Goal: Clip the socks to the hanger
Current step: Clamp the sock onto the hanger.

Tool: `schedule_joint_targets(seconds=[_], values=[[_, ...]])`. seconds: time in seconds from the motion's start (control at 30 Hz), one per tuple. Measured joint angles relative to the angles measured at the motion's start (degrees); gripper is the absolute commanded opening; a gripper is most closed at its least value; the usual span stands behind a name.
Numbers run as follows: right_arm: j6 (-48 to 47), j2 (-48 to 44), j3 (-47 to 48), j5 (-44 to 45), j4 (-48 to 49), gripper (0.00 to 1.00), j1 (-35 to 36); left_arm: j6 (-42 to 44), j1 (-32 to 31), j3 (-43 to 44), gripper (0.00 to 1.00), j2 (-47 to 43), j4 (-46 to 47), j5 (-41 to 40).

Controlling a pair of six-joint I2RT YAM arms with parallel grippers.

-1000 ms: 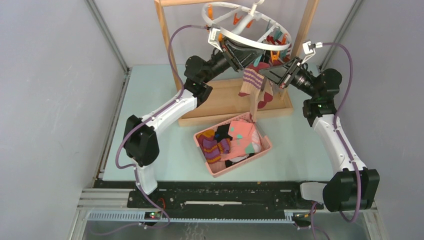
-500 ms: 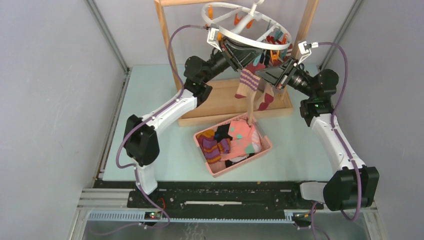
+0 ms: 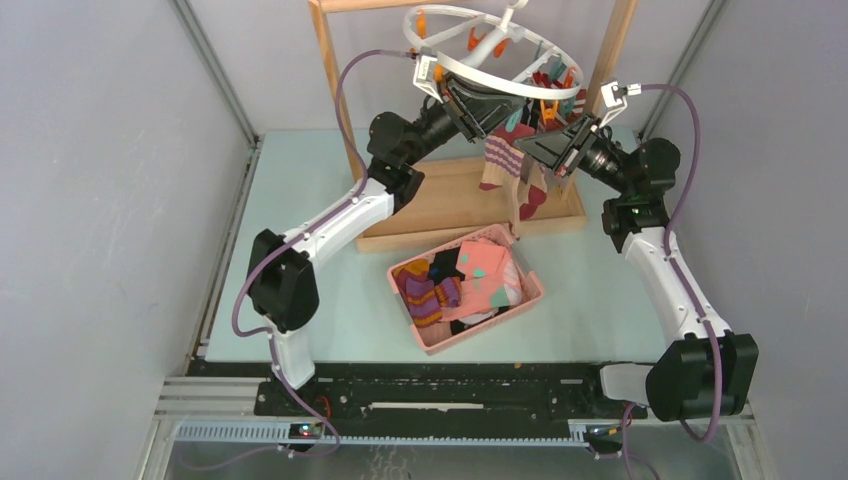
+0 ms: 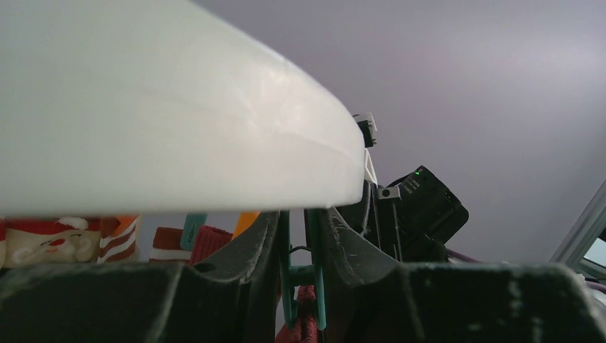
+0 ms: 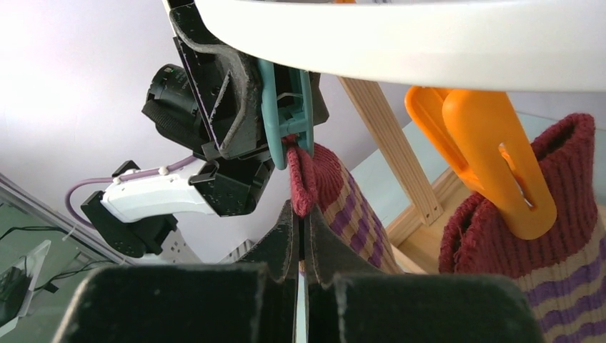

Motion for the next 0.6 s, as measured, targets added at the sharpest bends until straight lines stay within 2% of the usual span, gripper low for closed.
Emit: schedule_joint_targets(seconds=[0.6], values=[[1.6, 0.0, 0.0, 0.4, 2.7, 0.0, 0.4, -0.6, 0.1, 0.0, 0.14, 0.0, 1.2, 0.0]])
